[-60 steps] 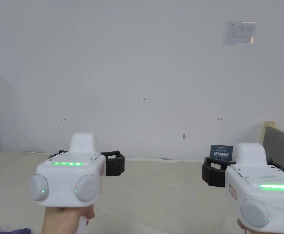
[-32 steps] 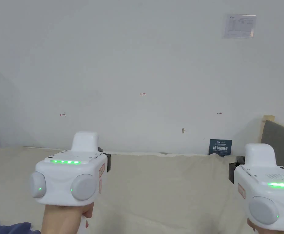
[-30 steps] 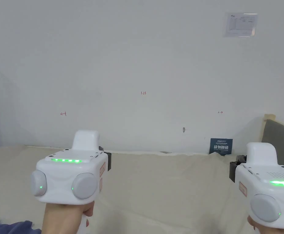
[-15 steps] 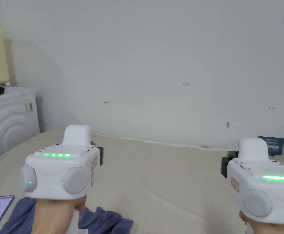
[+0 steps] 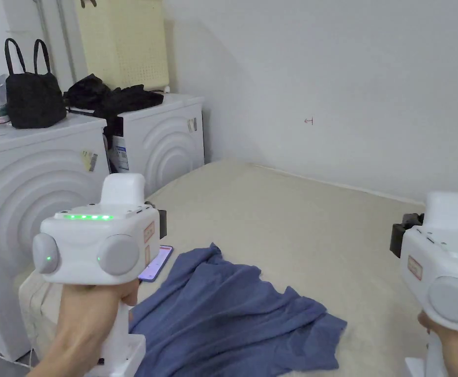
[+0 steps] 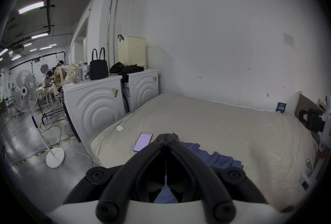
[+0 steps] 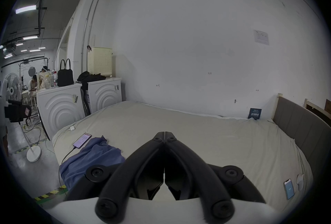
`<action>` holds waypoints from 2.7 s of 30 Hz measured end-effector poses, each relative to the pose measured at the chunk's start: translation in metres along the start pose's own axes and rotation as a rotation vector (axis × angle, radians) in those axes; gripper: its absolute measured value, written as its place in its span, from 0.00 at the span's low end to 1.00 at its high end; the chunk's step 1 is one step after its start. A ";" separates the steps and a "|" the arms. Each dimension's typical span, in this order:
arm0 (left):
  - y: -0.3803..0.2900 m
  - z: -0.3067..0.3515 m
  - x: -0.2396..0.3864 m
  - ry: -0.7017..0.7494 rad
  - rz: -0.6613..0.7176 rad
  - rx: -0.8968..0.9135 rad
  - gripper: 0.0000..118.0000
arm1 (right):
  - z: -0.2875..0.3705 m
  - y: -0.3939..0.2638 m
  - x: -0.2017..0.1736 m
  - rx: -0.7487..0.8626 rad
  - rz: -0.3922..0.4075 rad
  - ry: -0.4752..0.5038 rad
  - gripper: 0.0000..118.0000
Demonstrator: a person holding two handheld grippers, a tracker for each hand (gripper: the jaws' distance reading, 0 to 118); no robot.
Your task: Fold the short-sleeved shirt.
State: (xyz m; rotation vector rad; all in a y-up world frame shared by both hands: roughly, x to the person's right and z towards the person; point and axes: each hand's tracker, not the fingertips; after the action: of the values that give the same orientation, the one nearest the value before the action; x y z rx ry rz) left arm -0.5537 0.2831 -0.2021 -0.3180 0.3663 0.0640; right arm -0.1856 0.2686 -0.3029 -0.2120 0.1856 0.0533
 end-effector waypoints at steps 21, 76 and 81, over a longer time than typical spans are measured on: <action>-0.145 -0.111 0.078 -0.226 -0.113 -0.417 0.00 | -0.035 -0.125 0.022 -0.304 -0.023 -0.047 0.01; -0.231 -0.035 0.748 -1.061 -0.539 -0.721 0.41 | 0.204 -0.241 0.240 -0.438 -0.291 -0.585 0.01; -0.231 -0.064 0.716 -1.020 -0.568 -0.753 0.89 | 0.193 -0.241 0.237 -0.457 -0.320 -0.544 0.01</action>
State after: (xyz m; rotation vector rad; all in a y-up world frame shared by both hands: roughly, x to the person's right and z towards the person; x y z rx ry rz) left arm 0.1196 0.0473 -0.4499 -1.0579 -0.7955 -0.2004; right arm 0.0990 0.0825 -0.1134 -0.6688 -0.4097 -0.1669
